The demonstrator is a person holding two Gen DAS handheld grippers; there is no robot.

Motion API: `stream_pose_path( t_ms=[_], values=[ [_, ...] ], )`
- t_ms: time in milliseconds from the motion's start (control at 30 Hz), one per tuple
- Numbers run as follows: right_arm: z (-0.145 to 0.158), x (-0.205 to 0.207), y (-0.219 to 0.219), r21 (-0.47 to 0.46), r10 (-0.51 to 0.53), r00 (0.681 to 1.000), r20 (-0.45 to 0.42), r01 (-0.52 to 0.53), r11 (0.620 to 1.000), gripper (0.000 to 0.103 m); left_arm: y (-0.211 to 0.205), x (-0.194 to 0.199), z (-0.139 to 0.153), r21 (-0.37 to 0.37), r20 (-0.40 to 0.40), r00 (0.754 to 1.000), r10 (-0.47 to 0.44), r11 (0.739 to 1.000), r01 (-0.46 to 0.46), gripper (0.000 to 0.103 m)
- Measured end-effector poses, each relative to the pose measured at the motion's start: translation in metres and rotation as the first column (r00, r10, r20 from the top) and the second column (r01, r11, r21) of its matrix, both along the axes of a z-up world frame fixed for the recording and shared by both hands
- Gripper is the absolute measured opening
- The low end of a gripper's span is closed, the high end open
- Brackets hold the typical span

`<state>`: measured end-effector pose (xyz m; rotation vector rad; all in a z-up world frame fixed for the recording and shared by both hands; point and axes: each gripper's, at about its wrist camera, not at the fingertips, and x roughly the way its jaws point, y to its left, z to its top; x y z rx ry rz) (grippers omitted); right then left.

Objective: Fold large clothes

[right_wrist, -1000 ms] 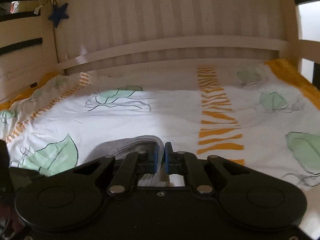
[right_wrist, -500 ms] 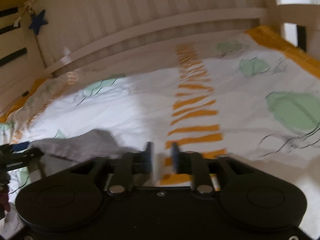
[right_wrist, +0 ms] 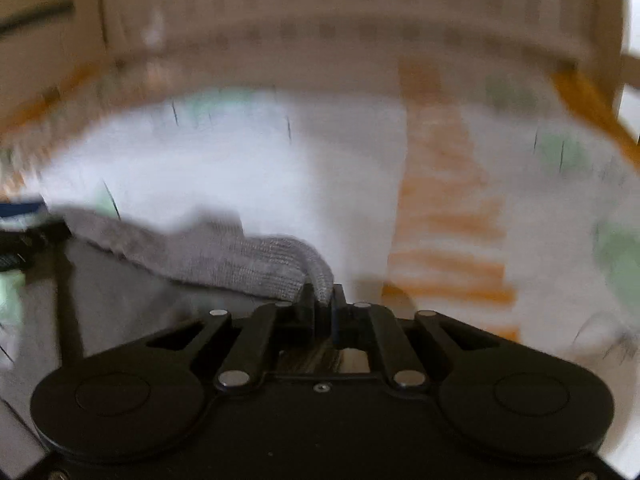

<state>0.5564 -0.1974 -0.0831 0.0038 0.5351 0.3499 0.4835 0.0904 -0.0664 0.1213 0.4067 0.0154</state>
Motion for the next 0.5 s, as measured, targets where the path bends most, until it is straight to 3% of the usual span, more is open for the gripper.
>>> stream_pose_path(
  t_ms=[67,133,267,367,433,500],
  values=[
    [0.018,-0.019,-0.017,0.066,-0.014,0.997,0.079,0.009,0.998,0.012,0.001,-0.022,0.008,-0.002,0.102,0.994,-0.050,0.999,0.050,0.062],
    [0.020,-0.033,-0.028,0.082,0.000,0.995,0.103,-0.009,0.997,0.012,-0.003,-0.028,0.002,0.045,0.106,0.992,-0.071,0.997,0.067,0.066],
    [-0.019,-0.026,-0.034,-0.013,-0.013,1.000,-0.028,0.013,1.000,0.014,-0.006,0.001,-0.037,0.118,-0.122,0.991,-0.053,0.991,0.068,0.066],
    [-0.050,-0.011,-0.040,-0.031,-0.023,0.985,-0.173,0.018,0.999,0.025,0.005,0.018,-0.062,0.108,-0.303,0.952,-0.040,0.991,0.076,0.067],
    [-0.057,-0.016,-0.048,-0.014,-0.019,0.984,-0.180,0.017,1.000,0.033,0.017,0.016,-0.073,0.057,-0.367,0.927,-0.075,0.993,0.103,0.067],
    [-0.059,-0.020,-0.057,0.006,-0.008,0.979,-0.202,0.009,1.000,0.039,0.022,0.007,-0.075,0.044,-0.373,0.921,-0.111,0.990,0.137,0.069]
  ],
)
